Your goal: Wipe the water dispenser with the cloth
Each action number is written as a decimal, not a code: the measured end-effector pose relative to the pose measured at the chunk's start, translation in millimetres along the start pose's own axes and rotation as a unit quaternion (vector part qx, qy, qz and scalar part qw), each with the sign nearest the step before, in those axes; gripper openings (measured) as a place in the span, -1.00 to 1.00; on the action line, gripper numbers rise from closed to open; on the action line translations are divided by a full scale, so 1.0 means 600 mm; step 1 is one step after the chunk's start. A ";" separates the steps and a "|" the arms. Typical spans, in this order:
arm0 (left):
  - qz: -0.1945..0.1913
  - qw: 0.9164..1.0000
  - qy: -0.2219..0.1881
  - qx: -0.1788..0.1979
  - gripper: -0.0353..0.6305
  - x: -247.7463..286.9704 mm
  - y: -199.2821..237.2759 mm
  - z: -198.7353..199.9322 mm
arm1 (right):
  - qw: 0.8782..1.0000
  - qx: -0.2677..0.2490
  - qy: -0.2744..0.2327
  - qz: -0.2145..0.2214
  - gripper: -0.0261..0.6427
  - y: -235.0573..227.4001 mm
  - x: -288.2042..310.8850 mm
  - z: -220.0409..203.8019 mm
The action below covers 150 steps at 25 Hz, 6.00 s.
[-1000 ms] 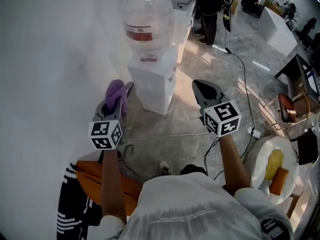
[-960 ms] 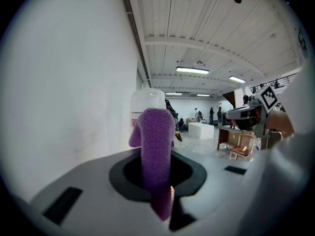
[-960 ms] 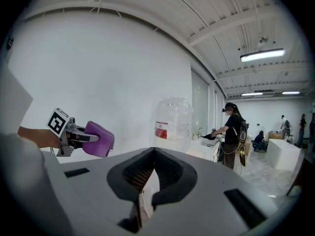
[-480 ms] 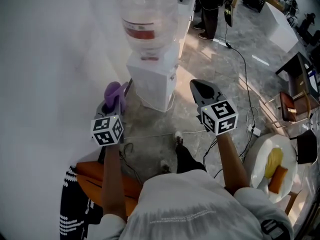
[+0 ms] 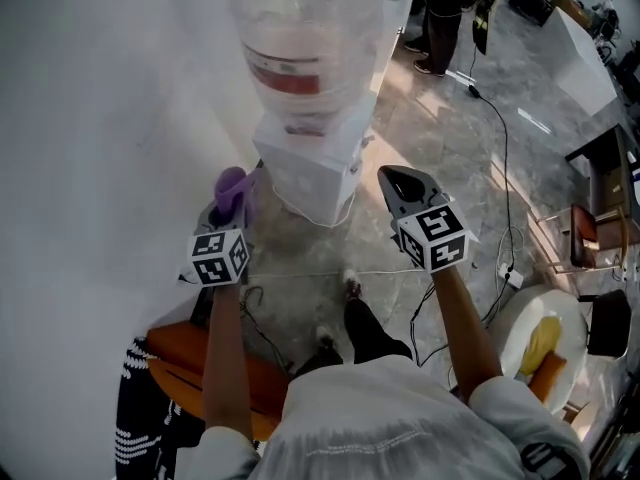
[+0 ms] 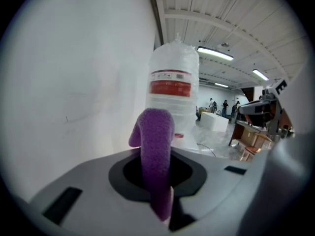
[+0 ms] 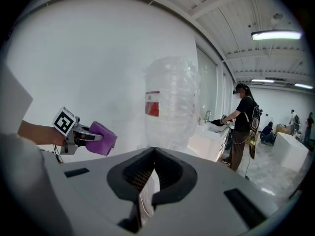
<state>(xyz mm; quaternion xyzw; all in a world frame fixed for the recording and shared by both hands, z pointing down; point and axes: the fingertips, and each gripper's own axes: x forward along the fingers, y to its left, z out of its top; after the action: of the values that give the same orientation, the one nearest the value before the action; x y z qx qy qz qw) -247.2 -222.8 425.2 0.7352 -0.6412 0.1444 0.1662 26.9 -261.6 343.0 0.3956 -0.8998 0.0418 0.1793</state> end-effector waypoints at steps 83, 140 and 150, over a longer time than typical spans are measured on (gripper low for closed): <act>-0.101 0.976 0.075 -0.178 -0.75 0.089 -0.097 -0.168 | 0.997 0.056 0.056 0.020 -0.88 0.084 -0.012 -0.153; -0.087 0.973 0.123 -0.173 -0.75 0.447 -0.082 -0.318 | 0.964 0.149 0.199 0.099 -0.88 0.036 0.254 -0.384; -0.154 0.966 0.140 -0.153 -0.75 0.417 -0.212 -0.322 | 0.966 0.158 0.191 0.072 -0.88 0.019 0.191 -0.389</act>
<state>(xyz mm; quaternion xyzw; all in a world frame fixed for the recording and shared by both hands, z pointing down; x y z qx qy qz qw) -86.9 -348.2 698.7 0.7632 -0.5051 0.1185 0.3851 14.9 -283.1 602.2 0.3379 -0.8569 0.2710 0.2795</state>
